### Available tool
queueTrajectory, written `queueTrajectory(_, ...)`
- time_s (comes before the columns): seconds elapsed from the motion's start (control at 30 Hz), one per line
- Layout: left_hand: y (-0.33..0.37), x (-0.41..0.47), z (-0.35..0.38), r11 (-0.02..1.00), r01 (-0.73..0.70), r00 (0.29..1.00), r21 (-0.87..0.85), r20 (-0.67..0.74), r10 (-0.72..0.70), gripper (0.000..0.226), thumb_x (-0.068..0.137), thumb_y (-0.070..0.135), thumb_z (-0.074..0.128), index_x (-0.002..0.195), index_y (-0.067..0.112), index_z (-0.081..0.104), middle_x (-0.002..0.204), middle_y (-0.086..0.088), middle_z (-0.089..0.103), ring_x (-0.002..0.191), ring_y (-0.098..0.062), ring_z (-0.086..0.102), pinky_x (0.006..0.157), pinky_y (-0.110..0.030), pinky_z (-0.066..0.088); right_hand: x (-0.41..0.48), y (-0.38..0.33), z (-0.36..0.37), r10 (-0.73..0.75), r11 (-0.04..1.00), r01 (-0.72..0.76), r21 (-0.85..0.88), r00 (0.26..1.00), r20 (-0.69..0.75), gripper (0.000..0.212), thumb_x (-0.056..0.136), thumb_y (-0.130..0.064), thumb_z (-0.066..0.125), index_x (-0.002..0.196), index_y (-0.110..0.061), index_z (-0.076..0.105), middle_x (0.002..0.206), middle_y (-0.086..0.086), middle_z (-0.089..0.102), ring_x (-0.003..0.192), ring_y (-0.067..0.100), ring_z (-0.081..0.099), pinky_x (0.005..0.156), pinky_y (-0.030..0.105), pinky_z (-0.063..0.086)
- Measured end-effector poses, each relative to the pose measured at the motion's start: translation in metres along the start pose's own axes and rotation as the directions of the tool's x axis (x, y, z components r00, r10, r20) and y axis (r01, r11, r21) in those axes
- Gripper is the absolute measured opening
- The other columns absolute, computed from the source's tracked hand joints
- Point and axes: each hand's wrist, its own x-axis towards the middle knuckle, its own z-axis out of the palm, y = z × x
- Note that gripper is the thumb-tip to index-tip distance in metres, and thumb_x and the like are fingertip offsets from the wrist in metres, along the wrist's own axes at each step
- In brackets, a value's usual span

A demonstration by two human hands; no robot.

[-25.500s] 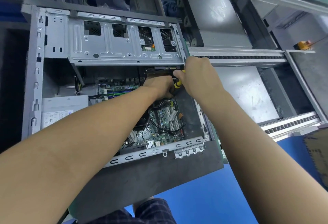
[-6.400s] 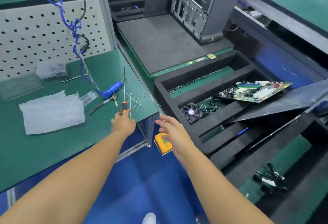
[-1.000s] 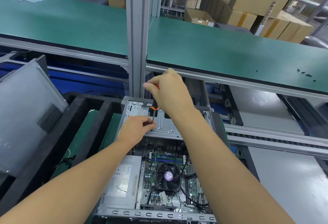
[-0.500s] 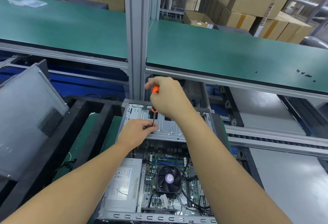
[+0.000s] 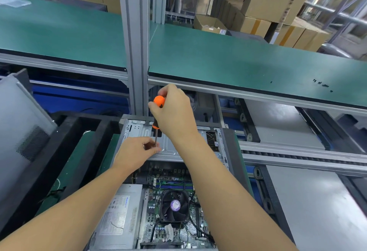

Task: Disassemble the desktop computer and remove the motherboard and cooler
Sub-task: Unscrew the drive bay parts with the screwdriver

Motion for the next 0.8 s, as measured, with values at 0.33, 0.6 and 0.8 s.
queueTrajectory(0.33, 0.003, -0.001, -0.001, 1.0, -0.021, 1.0, 0.021, 0.007, 0.021, 0.022, 0.082, 0.033, 0.077, 0.068, 0.045, 0.066, 0.073, 0.035, 0.066, 0.077, 0.013, 0.061, 0.06, -0.006, 0.038, -0.004, -0.006, 0.006, -0.007, 0.997, -0.002, 0.078, 0.993, 0.118, 0.017, 0.093, -0.02, 0.058, 0.109, -0.017, 0.065, 0.101, 0.0, 0.059, 0.101, 0.023, 0.051, 0.086, 0.039, 0.047)
queueTrajectory(0.6, 0.002, -0.001, -0.006, 1.0, -0.014, 0.999, -0.009, 0.043, 0.014, 0.004, 0.083, 0.039, 0.077, 0.083, 0.039, 0.073, 0.081, 0.036, 0.066, 0.08, 0.011, 0.061, 0.064, -0.006, 0.041, 0.004, -0.007, -0.004, -0.064, 0.997, 0.07, -0.03, 0.985, 0.159, 0.034, 0.094, -0.012, 0.063, 0.126, -0.021, 0.06, 0.122, 0.004, 0.056, 0.109, 0.022, 0.053, 0.092, 0.03, 0.044)
queueTrajectory(0.8, -0.002, -0.001, -0.01, 0.998, -0.009, 0.998, -0.059, 0.06, 0.013, 0.007, 0.089, 0.03, 0.073, 0.087, 0.032, 0.079, 0.085, 0.039, 0.067, 0.089, 0.017, 0.06, 0.068, 0.002, 0.038, 0.004, -0.01, -0.016, -0.05, 0.999, 0.043, 0.03, 0.944, 0.325, 0.049, 0.086, 0.006, 0.045, 0.125, -0.021, 0.058, 0.122, -0.003, 0.062, 0.103, 0.013, 0.057, 0.083, 0.023, 0.045)
